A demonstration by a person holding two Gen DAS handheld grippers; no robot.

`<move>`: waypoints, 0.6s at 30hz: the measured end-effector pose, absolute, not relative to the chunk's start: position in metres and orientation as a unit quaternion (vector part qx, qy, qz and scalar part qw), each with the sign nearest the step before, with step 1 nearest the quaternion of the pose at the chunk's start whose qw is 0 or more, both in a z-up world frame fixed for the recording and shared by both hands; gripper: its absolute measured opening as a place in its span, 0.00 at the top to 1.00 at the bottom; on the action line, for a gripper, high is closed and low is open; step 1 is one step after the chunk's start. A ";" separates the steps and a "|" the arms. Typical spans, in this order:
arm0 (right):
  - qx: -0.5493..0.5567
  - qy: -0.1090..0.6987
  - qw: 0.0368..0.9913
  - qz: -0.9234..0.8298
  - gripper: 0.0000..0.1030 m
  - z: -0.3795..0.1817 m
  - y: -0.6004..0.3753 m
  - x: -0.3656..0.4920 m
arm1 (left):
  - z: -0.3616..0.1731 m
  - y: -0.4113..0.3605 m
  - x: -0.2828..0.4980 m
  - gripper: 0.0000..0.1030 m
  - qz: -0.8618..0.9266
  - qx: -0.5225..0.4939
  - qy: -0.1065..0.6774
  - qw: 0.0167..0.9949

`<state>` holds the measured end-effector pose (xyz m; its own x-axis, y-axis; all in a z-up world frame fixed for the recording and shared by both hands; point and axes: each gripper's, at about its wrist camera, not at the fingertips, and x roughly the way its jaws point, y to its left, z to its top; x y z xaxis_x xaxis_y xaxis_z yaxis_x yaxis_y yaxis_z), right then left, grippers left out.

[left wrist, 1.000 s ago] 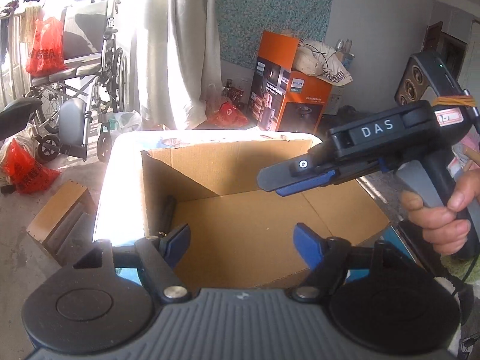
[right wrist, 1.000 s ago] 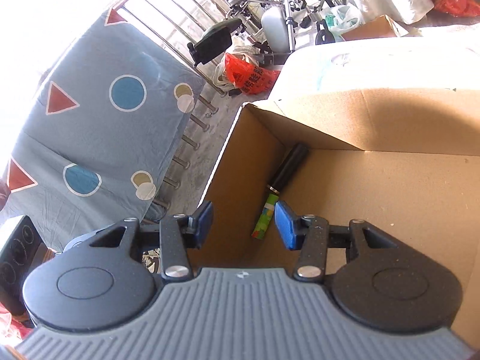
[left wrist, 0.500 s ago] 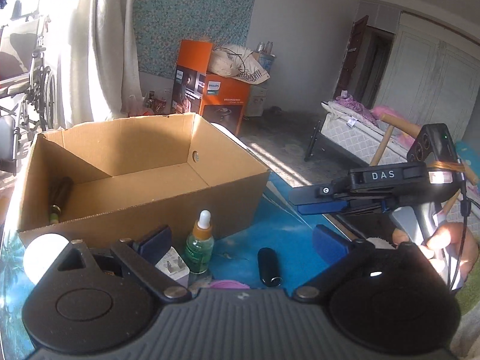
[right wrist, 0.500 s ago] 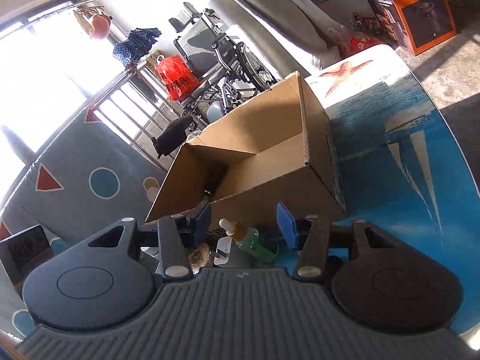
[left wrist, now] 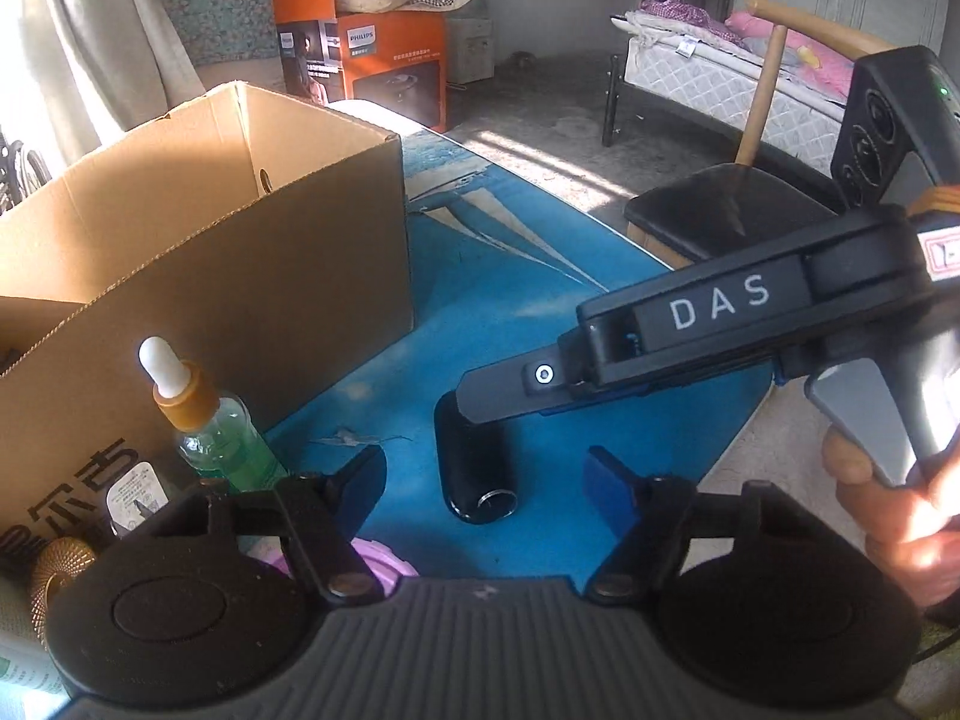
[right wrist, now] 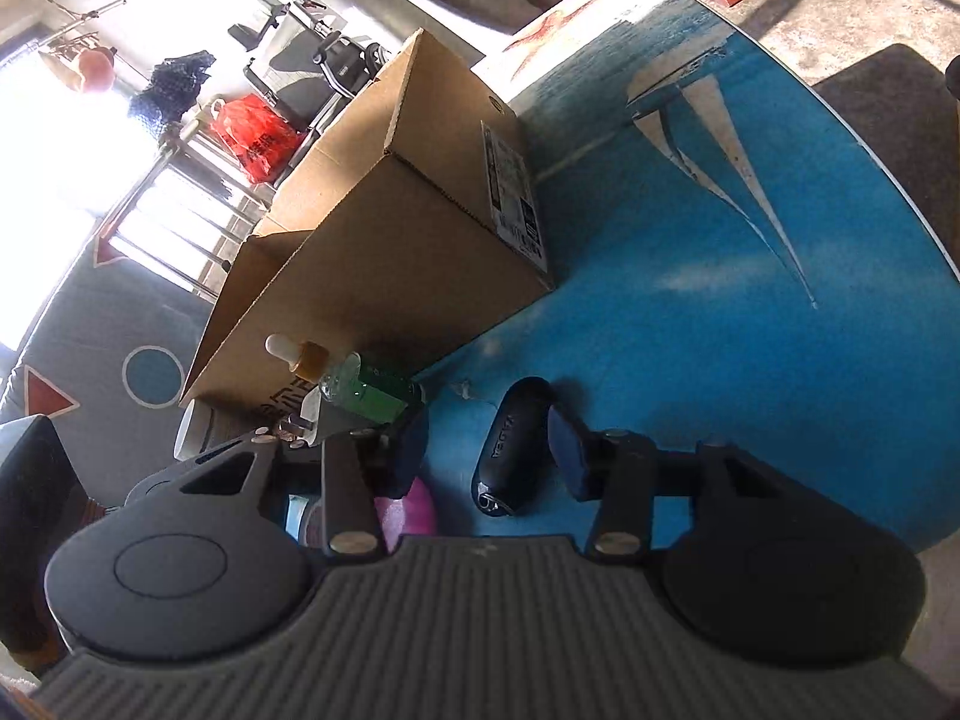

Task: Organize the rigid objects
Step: 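Move the right tool down to the black oval object on the table, then close the right tool around the black oval object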

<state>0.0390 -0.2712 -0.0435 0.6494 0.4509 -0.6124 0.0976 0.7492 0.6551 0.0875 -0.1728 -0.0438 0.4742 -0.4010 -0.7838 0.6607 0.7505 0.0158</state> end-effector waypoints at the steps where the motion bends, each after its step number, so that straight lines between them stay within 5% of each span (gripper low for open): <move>1: 0.337 0.407 0.843 0.105 0.59 -0.044 -0.272 0.040 | -0.045 -0.175 0.089 0.36 -0.311 0.164 0.407 0.843; 10: 0.350 0.422 0.830 0.106 0.65 -0.054 -0.276 0.052 | -0.054 -0.182 0.102 0.68 -0.301 0.160 0.443 0.829; 18: 0.377 0.425 0.814 0.123 0.71 -0.062 -0.284 0.053 | -0.057 -0.186 0.100 0.68 -0.306 0.154 0.439 0.831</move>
